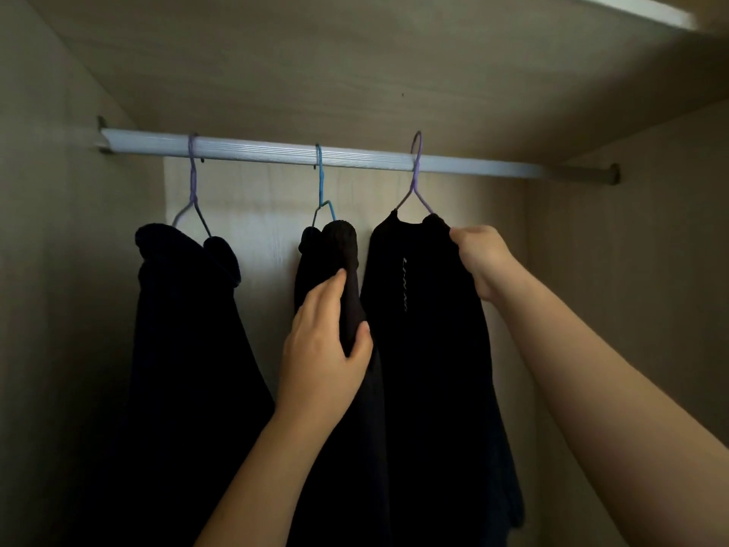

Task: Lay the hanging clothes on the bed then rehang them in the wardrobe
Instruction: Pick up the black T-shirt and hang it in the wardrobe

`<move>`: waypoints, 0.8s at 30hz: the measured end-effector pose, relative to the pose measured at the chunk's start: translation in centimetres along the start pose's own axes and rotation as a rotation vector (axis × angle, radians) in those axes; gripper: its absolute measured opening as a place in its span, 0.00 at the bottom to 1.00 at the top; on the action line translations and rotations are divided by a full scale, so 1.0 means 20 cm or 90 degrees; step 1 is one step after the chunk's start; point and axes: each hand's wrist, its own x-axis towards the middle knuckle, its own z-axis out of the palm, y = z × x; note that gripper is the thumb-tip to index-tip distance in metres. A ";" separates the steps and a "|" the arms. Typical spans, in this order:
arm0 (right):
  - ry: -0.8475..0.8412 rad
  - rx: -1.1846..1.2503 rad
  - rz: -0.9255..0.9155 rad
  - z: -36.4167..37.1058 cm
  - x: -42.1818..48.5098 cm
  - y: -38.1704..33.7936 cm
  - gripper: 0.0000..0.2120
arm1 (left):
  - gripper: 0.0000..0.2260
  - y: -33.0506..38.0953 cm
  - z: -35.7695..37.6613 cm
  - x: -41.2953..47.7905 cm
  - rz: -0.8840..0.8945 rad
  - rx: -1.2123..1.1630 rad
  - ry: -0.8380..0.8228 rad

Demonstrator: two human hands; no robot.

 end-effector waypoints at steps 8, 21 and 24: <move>-0.006 -0.069 -0.039 -0.07 -0.03 0.15 0.06 | 0.27 -0.01 0.03 -0.10 -0.038 -0.025 -0.021; -0.012 -0.275 0.015 -0.32 -0.54 0.66 0.13 | 0.23 -0.04 0.13 -0.51 -0.204 -0.085 -0.106; -0.022 -0.260 0.075 -0.40 -0.72 0.80 0.07 | 0.21 -0.06 0.15 -0.65 -0.256 -0.093 -0.150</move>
